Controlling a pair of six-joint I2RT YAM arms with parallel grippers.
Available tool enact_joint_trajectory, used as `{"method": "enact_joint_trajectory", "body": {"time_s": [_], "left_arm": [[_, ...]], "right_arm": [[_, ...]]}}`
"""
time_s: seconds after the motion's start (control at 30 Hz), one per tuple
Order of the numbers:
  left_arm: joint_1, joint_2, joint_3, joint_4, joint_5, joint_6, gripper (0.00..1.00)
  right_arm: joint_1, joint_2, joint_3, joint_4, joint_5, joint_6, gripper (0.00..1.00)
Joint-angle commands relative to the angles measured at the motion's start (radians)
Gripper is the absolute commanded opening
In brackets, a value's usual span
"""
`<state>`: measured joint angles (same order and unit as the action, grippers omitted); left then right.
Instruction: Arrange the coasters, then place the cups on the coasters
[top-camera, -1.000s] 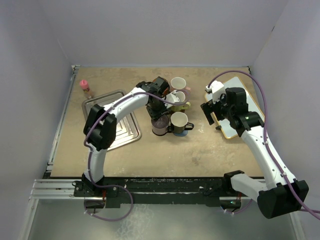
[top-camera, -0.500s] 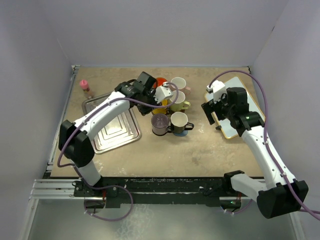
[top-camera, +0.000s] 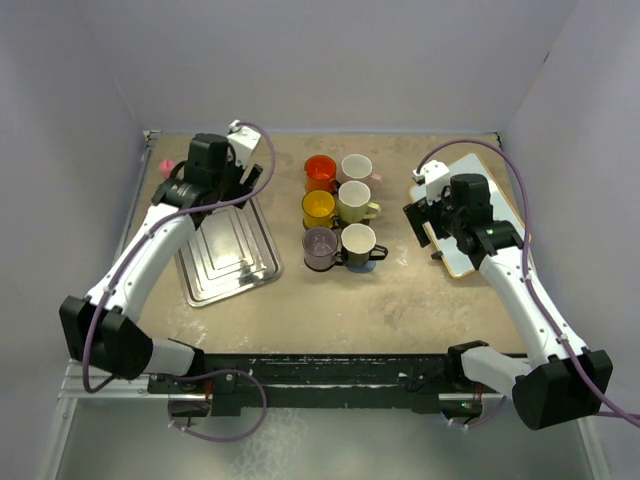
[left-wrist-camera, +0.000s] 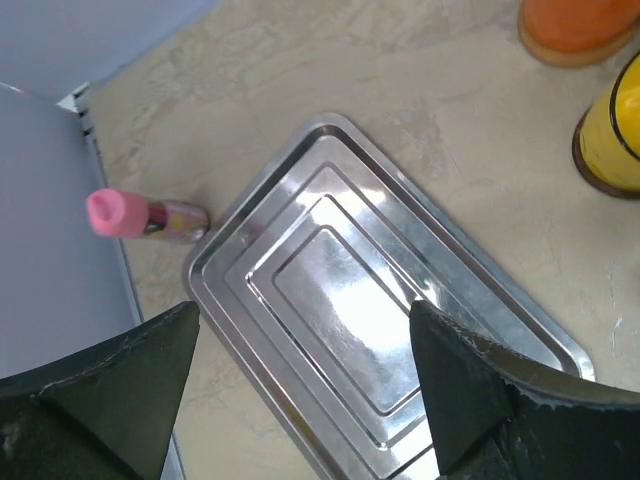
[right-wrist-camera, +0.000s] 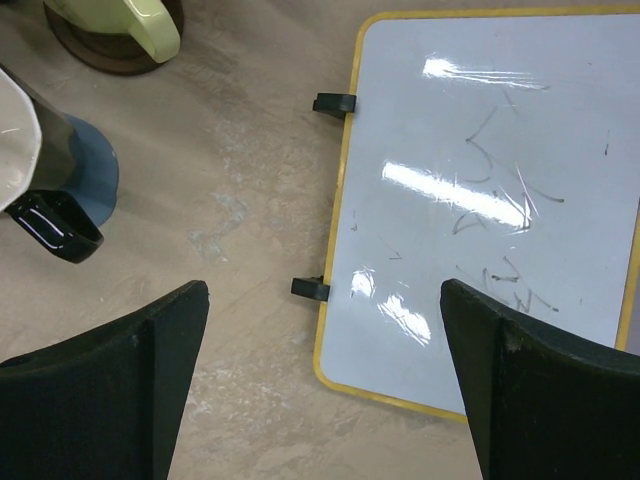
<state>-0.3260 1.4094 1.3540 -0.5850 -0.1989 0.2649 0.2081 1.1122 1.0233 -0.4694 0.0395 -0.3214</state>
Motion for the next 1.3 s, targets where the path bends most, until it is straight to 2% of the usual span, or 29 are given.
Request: {"method": "enact_joint_trajectory", "body": {"time_s": [0.0,0.23,0.47,0.67,0.77,0.9,1.03,1.17,1.27], "left_arm": [[0.025,-0.124,-0.066,0.135,-0.069,-0.080,0.82],[0.057,-0.249,-0.214,0.264,-0.166,-0.092,0.83],[0.122,-0.384,-0.375,0.403,-0.144,-0.118,0.83],[0.152,-0.507,-0.521,0.536,-0.139,-0.217,0.84],[0.154,-0.514,-0.546,0.556,-0.103,-0.241,0.84],[0.156,-0.523,-0.587,0.594,-0.045,-0.258,0.84],[0.157,-0.566,-0.673,0.718,-0.128,-0.226,0.84],[0.156,-0.588,-0.649,0.652,-0.059,-0.191,0.84],[0.156,-0.570,-0.603,0.581,-0.068,-0.140,0.84]], "right_arm": [[-0.006,0.001,0.000,0.053,0.058,0.019,1.00],[-0.006,0.022,0.030,0.033,0.116,0.053,1.00],[-0.006,0.035,0.071,0.014,0.195,0.077,1.00],[-0.006,-0.023,-0.009,0.079,0.259,0.115,1.00],[-0.006,-0.072,-0.077,0.142,0.279,0.112,1.00],[-0.006,-0.121,-0.086,0.156,0.320,0.129,1.00],[-0.006,-0.149,-0.082,0.148,0.347,0.144,1.00],[-0.006,-0.184,-0.064,0.111,0.369,0.144,1.00],[-0.006,-0.204,-0.076,0.118,0.385,0.123,1.00]]}}
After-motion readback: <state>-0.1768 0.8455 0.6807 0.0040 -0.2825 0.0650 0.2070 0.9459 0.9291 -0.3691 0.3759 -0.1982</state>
